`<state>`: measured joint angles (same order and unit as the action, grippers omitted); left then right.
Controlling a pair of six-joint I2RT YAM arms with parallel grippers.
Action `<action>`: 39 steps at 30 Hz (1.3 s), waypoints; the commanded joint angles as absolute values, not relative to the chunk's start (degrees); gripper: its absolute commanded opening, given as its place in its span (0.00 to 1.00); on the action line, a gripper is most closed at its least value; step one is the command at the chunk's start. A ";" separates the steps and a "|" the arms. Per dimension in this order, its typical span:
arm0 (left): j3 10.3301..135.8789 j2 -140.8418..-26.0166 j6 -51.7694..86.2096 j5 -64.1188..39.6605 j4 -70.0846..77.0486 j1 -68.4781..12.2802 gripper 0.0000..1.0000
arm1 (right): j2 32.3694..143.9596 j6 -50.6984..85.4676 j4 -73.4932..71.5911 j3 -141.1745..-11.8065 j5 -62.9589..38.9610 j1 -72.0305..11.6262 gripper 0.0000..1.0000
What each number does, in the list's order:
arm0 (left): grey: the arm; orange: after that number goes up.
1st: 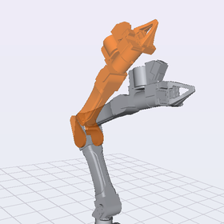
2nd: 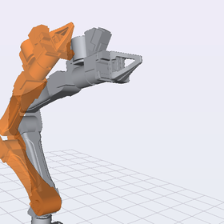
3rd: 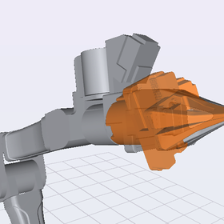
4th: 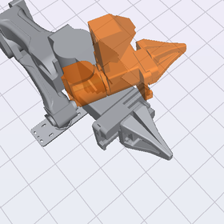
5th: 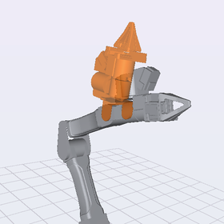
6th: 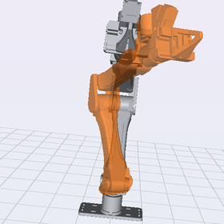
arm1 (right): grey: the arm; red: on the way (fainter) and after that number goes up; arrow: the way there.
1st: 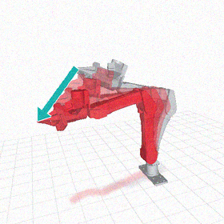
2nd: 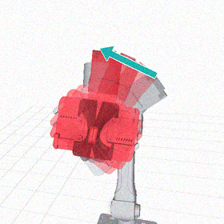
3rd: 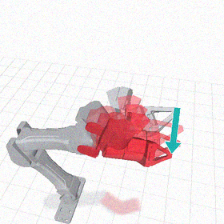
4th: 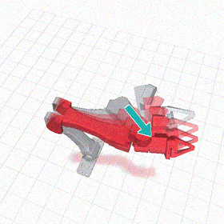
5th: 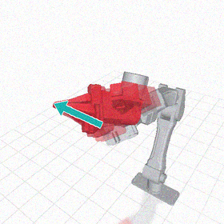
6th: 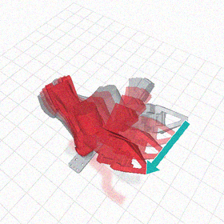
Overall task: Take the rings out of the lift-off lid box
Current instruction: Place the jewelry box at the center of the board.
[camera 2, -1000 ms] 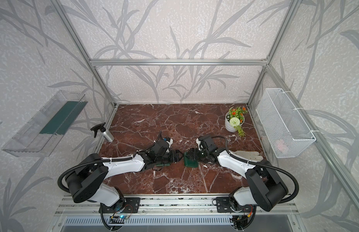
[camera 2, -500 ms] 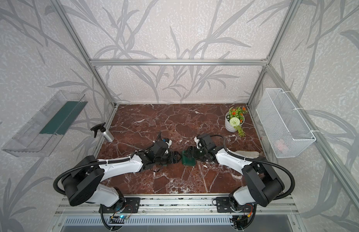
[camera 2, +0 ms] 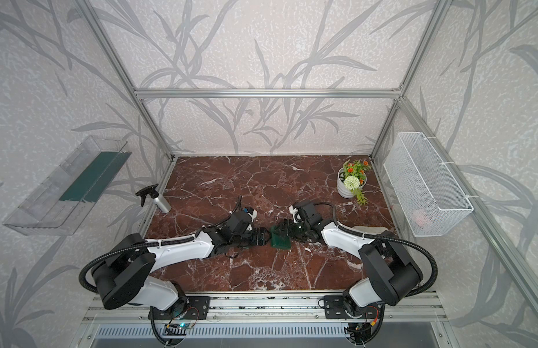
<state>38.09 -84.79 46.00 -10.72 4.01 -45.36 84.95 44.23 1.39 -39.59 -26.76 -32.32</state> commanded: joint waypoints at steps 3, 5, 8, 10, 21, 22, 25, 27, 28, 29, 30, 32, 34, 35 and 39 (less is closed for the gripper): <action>40.33 -87.45 44.29 -11.22 0.24 -45.54 0.83 | 84.84 45.46 -1.27 -41.48 -29.37 -32.76 0.66; 40.46 -88.51 42.73 -11.93 -0.55 -45.53 0.83 | 84.50 45.62 -1.33 -41.48 -29.64 -32.66 0.66; 39.93 -90.18 42.04 -12.90 -1.00 -45.19 0.83 | 84.44 46.06 -1.51 -41.78 -30.83 -32.74 0.66; 39.85 -90.99 41.92 -13.27 -1.15 -45.18 0.83 | 84.22 46.45 -1.70 -41.58 -30.94 -32.70 0.66; 39.13 -90.25 41.75 -11.31 -3.87 -45.14 0.83 | 82.97 47.00 -0.40 -40.82 -29.76 -32.60 0.66; 38.73 -89.80 41.88 -10.94 -3.85 -45.10 0.83 | 82.88 47.04 -0.04 -40.70 -29.22 -32.58 0.66; 38.08 -88.08 42.06 -9.24 -4.97 -45.06 0.83 | 81.89 46.07 2.54 -40.63 -26.48 -32.57 0.66; 37.99 -86.80 41.79 -7.70 -6.42 -45.01 0.83 | 80.63 45.05 4.17 -40.81 -25.40 -32.58 0.66; 37.90 -85.89 41.68 -6.75 -7.28 -45.01 0.83 | 80.02 44.45 5.53 -41.08 -24.65 -32.57 0.66; 37.71 -85.11 41.51 -6.28 -7.67 -45.01 0.83 | 79.53 44.02 6.87 -41.42 -23.87 -32.54 0.66; 37.43 -84.05 41.25 -5.42 -8.20 -45.02 0.83 | 79.01 43.26 8.17 -41.69 -23.04 -32.53 0.66; 37.25 -82.05 40.75 -4.05 -9.31 -45.07 0.83 | 78.12 42.35 10.50 -42.10 -21.33 -32.58 0.66; 37.26 -79.99 40.18 -2.71 -10.42 -45.06 0.83 | 77.40 41.77 11.82 -42.15 -19.83 -32.54 0.66; 37.26 -79.06 39.96 -2.29 -10.82 -45.02 0.83 | 77.21 41.55 12.39 -42.37 -19.13 -32.52 0.66; 37.09 -75.12 39.73 -0.93 -11.74 -45.05 0.83 | 77.06 39.84 16.90 -44.48 -14.59 -32.53 0.66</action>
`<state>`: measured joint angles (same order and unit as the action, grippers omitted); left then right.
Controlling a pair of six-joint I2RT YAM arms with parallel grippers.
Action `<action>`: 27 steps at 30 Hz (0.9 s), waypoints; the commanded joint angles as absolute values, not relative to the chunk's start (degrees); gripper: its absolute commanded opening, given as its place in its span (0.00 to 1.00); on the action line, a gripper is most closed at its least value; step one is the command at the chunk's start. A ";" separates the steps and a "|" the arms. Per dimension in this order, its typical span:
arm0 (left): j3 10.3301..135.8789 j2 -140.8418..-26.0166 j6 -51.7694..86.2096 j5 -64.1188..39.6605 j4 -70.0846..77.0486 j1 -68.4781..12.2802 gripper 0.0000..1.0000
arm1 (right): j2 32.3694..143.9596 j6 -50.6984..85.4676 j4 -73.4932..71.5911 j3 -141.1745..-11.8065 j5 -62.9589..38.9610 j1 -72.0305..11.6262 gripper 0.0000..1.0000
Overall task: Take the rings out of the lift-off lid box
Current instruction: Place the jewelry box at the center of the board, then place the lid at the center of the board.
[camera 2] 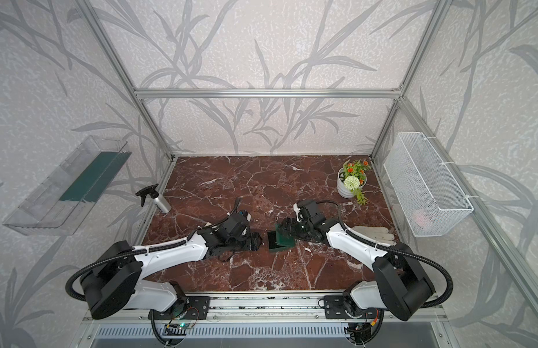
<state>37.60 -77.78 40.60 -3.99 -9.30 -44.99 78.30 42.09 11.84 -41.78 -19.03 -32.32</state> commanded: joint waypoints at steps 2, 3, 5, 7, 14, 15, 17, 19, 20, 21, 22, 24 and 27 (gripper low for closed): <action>36.93 -73.46 39.74 -0.54 -11.85 -45.04 0.83 | 77.55 38.43 19.56 -46.67 -12.48 -32.58 0.66; 36.91 -72.64 39.85 -0.36 -11.87 -45.05 0.84 | 77.96 37.66 20.74 -48.24 -11.33 -32.57 0.66; 36.91 -71.37 39.99 0.06 -11.87 -45.01 0.85 | 78.93 36.86 22.74 -50.70 -8.61 -32.56 0.66; 36.91 -70.50 40.47 0.78 -11.74 -45.02 0.86 | 80.70 34.78 25.38 -53.78 -5.25 -32.53 0.66; 37.28 -70.40 40.33 2.00 -10.68 -44.96 0.88 | 93.64 30.45 32.78 -64.97 2.11 -32.61 0.66; 37.24 -70.39 40.60 2.06 -10.35 -44.92 0.88 | 95.47 30.02 32.91 -66.06 2.49 -32.67 0.66; 36.98 -70.35 41.03 1.76 -9.04 -44.98 0.88 | 97.45 29.53 32.91 -67.51 3.00 -32.61 0.66; 36.92 -70.47 41.21 1.41 -8.44 -44.91 0.88 | 100.65 29.25 32.50 -68.71 3.16 -32.69 0.70; 36.84 -70.57 41.22 1.11 -8.18 -44.92 0.88 | 101.24 29.23 32.43 -69.11 3.08 -32.72 0.71; 36.76 -70.58 41.31 1.01 -8.01 -44.92 0.88 | 101.80 29.14 32.43 -69.54 3.14 -32.70 0.71; 36.55 -70.55 41.48 1.01 -7.62 -44.96 0.88 | 102.22 29.10 32.49 -69.84 3.44 -32.77 0.72; 36.38 -70.63 41.42 1.05 -6.92 -44.94 0.88 | 102.70 29.14 32.93 -70.22 4.07 -32.83 0.74; 36.94 -71.73 40.17 1.57 -6.41 -44.89 0.88 | 102.91 29.10 33.36 -70.59 5.39 -32.70 0.79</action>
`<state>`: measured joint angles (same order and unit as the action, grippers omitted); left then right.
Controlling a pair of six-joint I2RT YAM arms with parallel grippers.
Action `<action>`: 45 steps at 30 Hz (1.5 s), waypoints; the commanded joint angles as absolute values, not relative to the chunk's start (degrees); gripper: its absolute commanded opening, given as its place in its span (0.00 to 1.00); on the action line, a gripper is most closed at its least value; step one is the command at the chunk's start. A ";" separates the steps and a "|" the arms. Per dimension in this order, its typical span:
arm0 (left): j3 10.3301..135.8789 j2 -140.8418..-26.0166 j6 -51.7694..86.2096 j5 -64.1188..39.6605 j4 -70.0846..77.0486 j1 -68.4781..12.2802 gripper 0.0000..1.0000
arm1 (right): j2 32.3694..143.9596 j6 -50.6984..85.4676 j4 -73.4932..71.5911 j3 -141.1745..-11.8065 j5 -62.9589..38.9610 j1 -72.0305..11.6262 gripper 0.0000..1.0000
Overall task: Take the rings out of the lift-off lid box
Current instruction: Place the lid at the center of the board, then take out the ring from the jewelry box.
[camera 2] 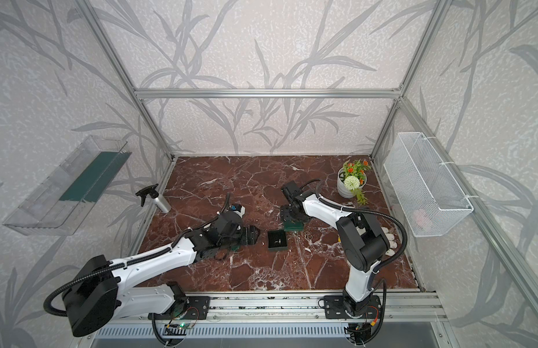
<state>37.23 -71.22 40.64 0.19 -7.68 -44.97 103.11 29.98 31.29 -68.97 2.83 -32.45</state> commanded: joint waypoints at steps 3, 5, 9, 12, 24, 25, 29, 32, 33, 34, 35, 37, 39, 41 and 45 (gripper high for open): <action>38.26 -73.35 39.04 1.29 -6.71 -44.58 0.89 | 102.57 29.37 33.55 -70.68 5.97 -32.78 0.88; 38.77 -74.01 38.54 0.84 -6.36 -44.51 0.90 | 102.07 29.35 33.82 -70.66 6.36 -32.87 0.94; 39.84 -74.67 37.39 0.87 -6.15 -44.14 0.93 | 100.31 28.81 35.46 -71.03 8.12 -33.09 0.99; 40.51 -75.05 36.83 1.14 -6.34 -43.63 0.95 | 98.22 28.90 36.64 -70.77 9.26 -33.38 0.99; 41.53 -75.63 36.86 -1.19 -5.04 -42.23 0.94 | 86.82 37.85 41.05 -60.76 5.11 -41.27 0.78; 41.52 -75.75 36.75 -1.53 -4.70 -42.26 0.94 | 86.18 39.03 39.75 -59.89 4.29 -42.12 0.75; 40.50 -75.71 37.17 -2.11 -3.37 -42.19 0.92 | 87.03 42.07 35.89 -58.53 1.39 -45.18 0.62; 39.65 -75.85 37.68 -2.15 -2.48 -42.18 0.91 | 90.12 42.07 35.62 -60.37 0.95 -47.21 0.50; 39.46 -75.99 37.79 -2.18 -2.29 -42.12 0.91 | 91.16 41.89 35.66 -61.11 1.22 -48.00 0.46; 39.46 -76.04 37.88 -2.20 -2.25 -42.15 0.91 | 92.02 41.59 35.71 -61.66 1.43 -48.60 0.43; 39.43 -76.16 37.89 -2.24 -2.21 -42.10 0.91 | 92.89 41.43 36.14 -62.42 2.14 -49.22 0.42; 39.40 -76.32 37.85 -2.37 -2.07 -42.11 0.91 | 94.09 41.34 36.37 -63.12 3.49 -50.03 0.41; 39.29 -76.60 37.89 -2.42 -1.75 -42.12 0.91 | 95.34 41.66 36.25 -63.30 3.45 -50.14 0.39; 39.26 -76.88 37.90 -2.54 -1.42 -42.18 0.91 | 96.23 42.20 35.95 -63.51 3.25 -50.10 0.37; 39.28 -77.67 38.06 -3.23 -1.00 -42.12 0.91 | 97.45 43.15 35.70 -64.28 4.27 -50.11 0.21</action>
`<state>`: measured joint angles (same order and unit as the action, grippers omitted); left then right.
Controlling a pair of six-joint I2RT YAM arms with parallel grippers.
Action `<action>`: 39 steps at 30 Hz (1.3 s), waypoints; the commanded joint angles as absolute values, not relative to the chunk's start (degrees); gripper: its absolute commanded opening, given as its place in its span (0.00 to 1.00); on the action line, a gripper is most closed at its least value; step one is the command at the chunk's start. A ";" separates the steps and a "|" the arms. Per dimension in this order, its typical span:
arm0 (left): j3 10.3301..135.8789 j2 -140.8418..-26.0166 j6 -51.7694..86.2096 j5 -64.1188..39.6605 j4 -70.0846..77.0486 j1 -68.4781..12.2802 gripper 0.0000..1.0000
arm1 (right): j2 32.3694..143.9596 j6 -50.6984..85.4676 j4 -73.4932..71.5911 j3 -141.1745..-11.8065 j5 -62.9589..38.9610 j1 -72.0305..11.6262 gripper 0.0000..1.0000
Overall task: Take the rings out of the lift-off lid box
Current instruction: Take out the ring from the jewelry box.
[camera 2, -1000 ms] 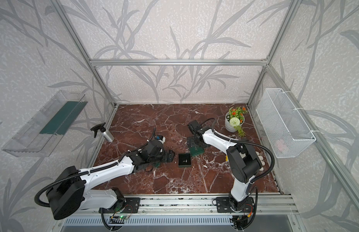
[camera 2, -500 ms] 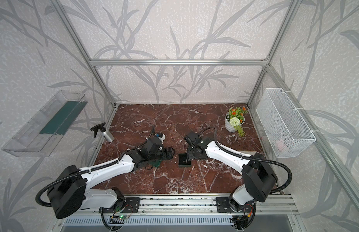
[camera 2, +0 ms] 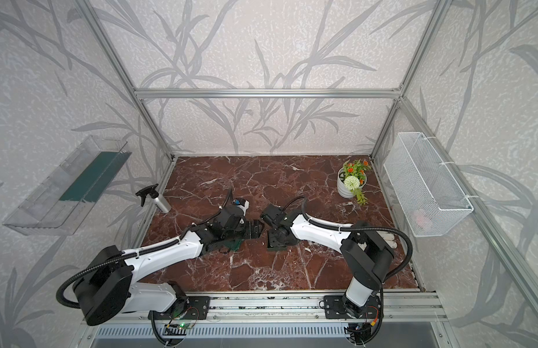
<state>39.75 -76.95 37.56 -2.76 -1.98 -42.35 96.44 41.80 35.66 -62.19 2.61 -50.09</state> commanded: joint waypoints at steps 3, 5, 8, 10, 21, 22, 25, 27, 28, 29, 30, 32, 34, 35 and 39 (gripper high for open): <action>39.27 -77.96 38.00 -3.61 -0.79 -42.11 0.91 | 99.27 43.20 36.16 -65.29 5.41 -50.06 0.20; 39.20 -78.04 38.06 -3.78 -0.70 -42.10 0.91 | 100.02 43.40 36.42 -66.02 5.71 -50.08 0.21; 39.07 -77.97 38.05 -3.94 -0.54 -42.14 0.91 | 101.19 43.16 36.60 -66.78 5.40 -50.06 0.21; 38.98 -77.96 38.10 -4.04 -0.49 -42.15 0.91 | 101.90 43.20 37.25 -67.41 5.60 -50.05 0.21; 38.73 -77.82 38.15 -4.31 -0.26 -42.13 0.91 | 102.39 43.44 38.61 -67.51 7.65 -50.10 0.21; 38.76 -77.87 38.20 -4.31 -0.26 -42.13 0.91 | 102.52 43.45 38.37 -67.43 7.42 -50.08 0.20; 38.79 -78.05 38.19 -4.49 -0.27 -42.18 0.91 | 103.09 43.81 38.81 -67.70 7.26 -50.07 0.18; 38.80 -78.13 38.19 -4.57 -0.26 -42.15 0.91 | 103.28 44.16 39.16 -67.77 7.64 -50.09 0.14; 38.79 -78.06 38.15 -4.54 -0.26 -42.18 0.91 | 103.27 44.17 39.11 -67.74 7.70 -50.10 0.13; 38.84 -78.07 38.19 -4.61 -0.29 -42.10 0.91 | 103.27 44.27 39.18 -67.75 7.60 -50.07 0.12; 38.81 -78.20 38.15 -4.66 -0.26 -42.18 0.91 | 103.13 44.25 39.09 -67.75 7.46 -50.08 0.11; 38.93 -78.30 38.22 -4.65 -0.26 -42.14 0.91 | 103.10 44.32 39.10 -67.67 7.27 -50.06 0.08; 39.02 -78.39 38.19 -4.67 -0.27 -42.12 0.91 | 103.01 44.43 38.96 -67.60 7.14 -50.10 0.08; 39.07 -78.42 38.18 -4.74 -0.31 -42.10 0.91 | 102.88 44.44 38.88 -67.60 7.14 -50.09 0.06; 38.95 -78.74 38.48 -5.25 0.00 -42.11 0.91 | 101.90 44.48 39.03 -67.62 7.63 -50.02 0.00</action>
<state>39.24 -78.13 37.71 -4.67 -0.75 -42.35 102.91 43.94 37.58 -66.65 6.59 -50.09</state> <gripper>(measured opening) 0.909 0.053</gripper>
